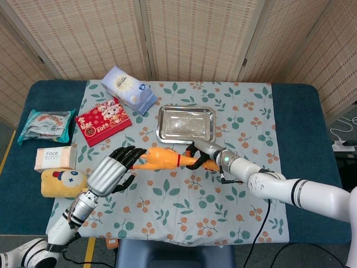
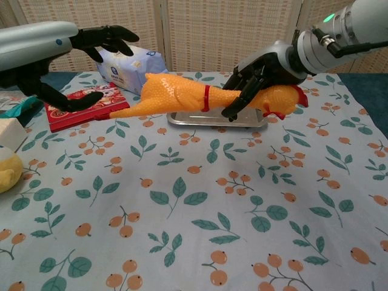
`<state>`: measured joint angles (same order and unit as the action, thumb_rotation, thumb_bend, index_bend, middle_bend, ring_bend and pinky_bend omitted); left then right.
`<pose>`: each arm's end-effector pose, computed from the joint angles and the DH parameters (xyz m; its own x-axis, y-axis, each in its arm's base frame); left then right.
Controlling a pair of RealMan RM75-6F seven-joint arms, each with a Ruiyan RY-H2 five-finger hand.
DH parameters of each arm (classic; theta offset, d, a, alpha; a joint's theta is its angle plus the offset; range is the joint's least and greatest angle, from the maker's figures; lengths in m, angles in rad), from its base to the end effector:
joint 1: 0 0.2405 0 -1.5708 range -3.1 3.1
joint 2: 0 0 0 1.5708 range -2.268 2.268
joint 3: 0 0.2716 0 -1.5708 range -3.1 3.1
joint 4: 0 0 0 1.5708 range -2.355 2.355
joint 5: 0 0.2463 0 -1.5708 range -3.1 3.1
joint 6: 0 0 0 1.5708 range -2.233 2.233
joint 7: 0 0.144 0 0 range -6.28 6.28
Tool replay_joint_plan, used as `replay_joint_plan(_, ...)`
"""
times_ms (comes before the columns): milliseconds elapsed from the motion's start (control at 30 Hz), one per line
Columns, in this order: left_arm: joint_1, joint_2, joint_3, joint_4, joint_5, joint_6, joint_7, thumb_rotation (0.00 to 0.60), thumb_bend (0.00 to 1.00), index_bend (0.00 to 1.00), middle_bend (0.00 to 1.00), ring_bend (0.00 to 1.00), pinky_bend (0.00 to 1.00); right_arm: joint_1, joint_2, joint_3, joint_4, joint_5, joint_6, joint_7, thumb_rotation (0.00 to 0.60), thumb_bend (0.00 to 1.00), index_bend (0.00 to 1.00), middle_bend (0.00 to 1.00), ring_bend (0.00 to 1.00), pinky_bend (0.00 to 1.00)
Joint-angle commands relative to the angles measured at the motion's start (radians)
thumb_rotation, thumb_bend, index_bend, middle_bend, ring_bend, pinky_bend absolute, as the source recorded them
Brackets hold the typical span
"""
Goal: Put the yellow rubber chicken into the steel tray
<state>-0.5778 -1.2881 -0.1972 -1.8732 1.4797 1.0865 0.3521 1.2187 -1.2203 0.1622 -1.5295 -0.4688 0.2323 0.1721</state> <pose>-0.1155 0.2946 0.0323 0.4133 0.0701 0.9079 0.7578 -0.5793 -0.3003 -0.0752 -0.4277 -0.0051 -0.0429 -0.7950 0.6050 -0.9977 0.0024 -0.0676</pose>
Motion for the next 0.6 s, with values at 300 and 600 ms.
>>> replay_joint_plan(300, -0.111, -0.171, -0.062, 0.045, -0.188, -0.021, 0.191, 0.6, 0.38, 0.03, 0.13, 0.1, 0.21, 0.085, -0.029, -0.047, -0.002, 0.096, 0.056, 0.096, 0.6, 0.47, 0.92, 0.58, 0.84, 1.0)
replay_joint_plan(600, -0.149, -0.272, -0.059, 0.18, -0.204, 0.023, 0.225, 0.6, 0.38, 0.02, 0.13, 0.09, 0.21, 0.148, -0.039, -0.066, -0.02, 0.143, 0.062, 0.137, 0.6, 0.47, 0.92, 0.58, 0.84, 1.0)
